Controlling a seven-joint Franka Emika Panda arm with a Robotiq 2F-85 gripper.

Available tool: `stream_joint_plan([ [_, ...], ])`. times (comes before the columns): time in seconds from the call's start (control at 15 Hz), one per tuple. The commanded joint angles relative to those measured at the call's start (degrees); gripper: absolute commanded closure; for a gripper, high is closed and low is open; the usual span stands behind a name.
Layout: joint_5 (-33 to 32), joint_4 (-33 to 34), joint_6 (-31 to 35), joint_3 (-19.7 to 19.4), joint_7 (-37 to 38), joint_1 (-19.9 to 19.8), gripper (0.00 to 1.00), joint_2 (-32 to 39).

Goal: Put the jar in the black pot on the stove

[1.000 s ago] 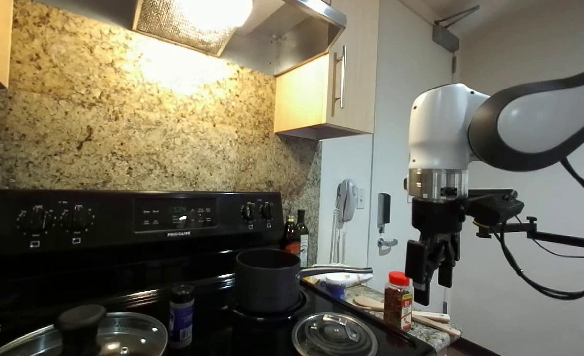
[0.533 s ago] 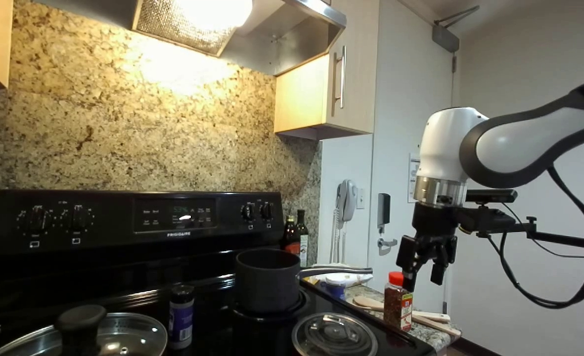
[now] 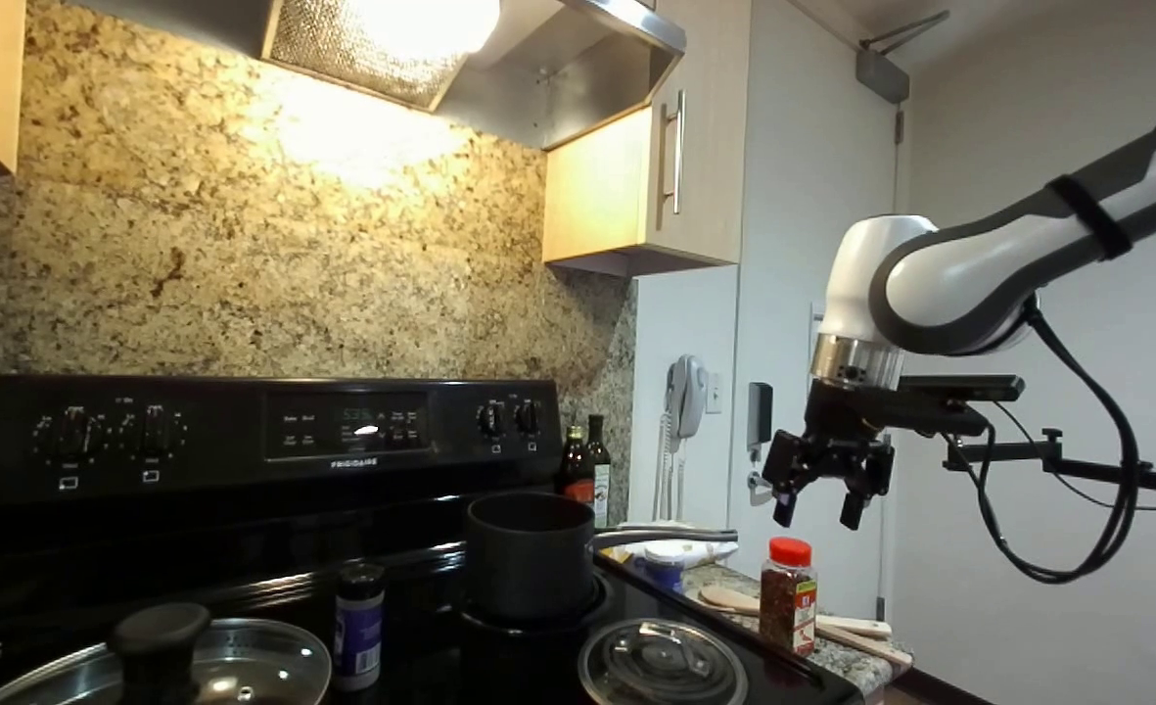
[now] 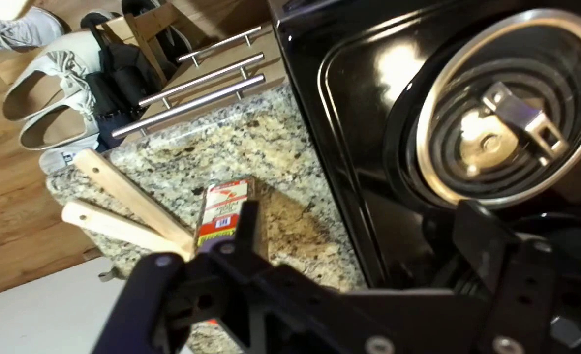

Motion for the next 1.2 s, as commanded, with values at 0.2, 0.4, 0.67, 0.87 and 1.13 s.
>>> stream_joint_plan([
  [0.2,-8.2,13.5,-7.3,4.5,10.7,-5.4,0.00,7.7],
  [0.4,-8.2,18.3,-12.8,2.8,11.8,-4.0,0.00,10.9],
  [0.67,-5.4,21.6,-18.6,0.0,10.8,-2.2,0.00,14.1],
  [0.87,-6.8,19.9,-16.7,-1.2,10.3,-1.4,0.00,12.9],
  [1.13,-6.7,19.8,-16.7,-1.4,10.2,-1.1,0.00,13.0],
])
